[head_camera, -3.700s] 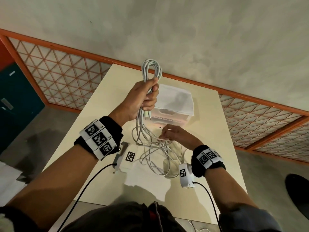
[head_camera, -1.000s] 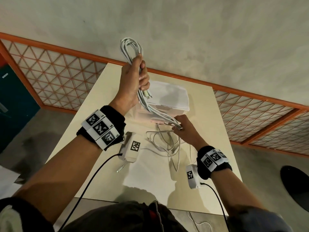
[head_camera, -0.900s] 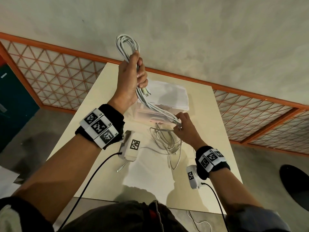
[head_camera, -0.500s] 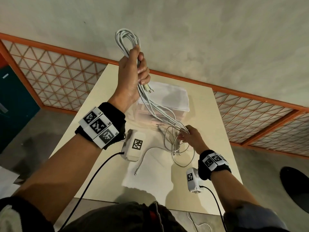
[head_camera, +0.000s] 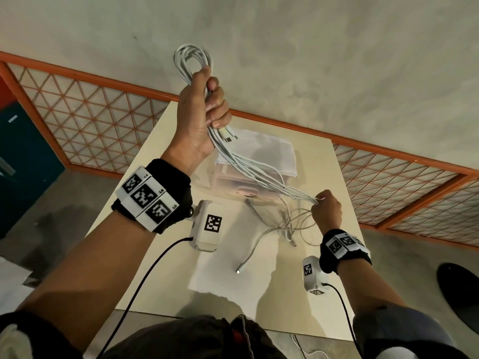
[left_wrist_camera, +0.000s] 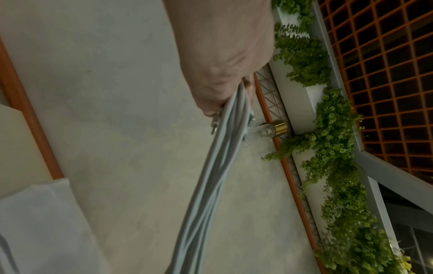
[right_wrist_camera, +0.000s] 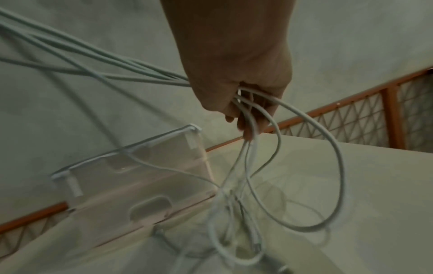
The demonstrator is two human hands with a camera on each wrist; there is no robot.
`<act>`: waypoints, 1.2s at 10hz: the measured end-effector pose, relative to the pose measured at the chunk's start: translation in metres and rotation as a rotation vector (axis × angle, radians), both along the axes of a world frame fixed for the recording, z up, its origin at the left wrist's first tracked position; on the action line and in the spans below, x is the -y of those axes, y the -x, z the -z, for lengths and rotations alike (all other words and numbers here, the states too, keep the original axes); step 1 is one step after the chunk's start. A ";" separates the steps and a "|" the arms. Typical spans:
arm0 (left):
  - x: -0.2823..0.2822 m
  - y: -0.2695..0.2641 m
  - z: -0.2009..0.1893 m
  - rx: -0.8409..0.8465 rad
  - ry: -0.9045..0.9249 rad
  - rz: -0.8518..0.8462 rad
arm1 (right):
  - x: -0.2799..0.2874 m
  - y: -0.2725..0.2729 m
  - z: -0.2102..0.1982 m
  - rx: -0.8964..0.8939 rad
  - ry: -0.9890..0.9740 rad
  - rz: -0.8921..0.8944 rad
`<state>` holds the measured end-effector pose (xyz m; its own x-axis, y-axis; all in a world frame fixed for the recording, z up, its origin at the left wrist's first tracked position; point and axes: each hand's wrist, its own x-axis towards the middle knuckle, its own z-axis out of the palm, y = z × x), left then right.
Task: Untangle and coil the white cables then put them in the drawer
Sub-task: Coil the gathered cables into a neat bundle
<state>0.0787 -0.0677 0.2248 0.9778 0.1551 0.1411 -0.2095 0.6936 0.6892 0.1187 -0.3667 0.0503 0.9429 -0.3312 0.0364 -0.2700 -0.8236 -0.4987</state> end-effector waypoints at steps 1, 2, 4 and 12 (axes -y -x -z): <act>-0.006 -0.001 0.000 0.008 -0.007 -0.007 | 0.013 0.001 0.016 -0.165 -0.039 -0.063; -0.008 -0.002 0.003 -0.002 -0.037 -0.006 | 0.019 0.007 0.037 -0.451 0.064 -0.195; 0.006 -0.002 0.014 -0.061 -0.132 0.003 | -0.012 0.018 0.009 -0.911 0.358 -0.514; 0.010 0.006 0.013 -0.032 -0.208 0.144 | -0.092 0.003 -0.025 -0.791 -0.662 -0.856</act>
<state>0.0723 -0.0781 0.2113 0.9921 -0.0150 0.1243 -0.0949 0.5573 0.8249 0.1153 -0.2749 0.0753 0.5539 0.6269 -0.5479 -0.1938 -0.5430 -0.8171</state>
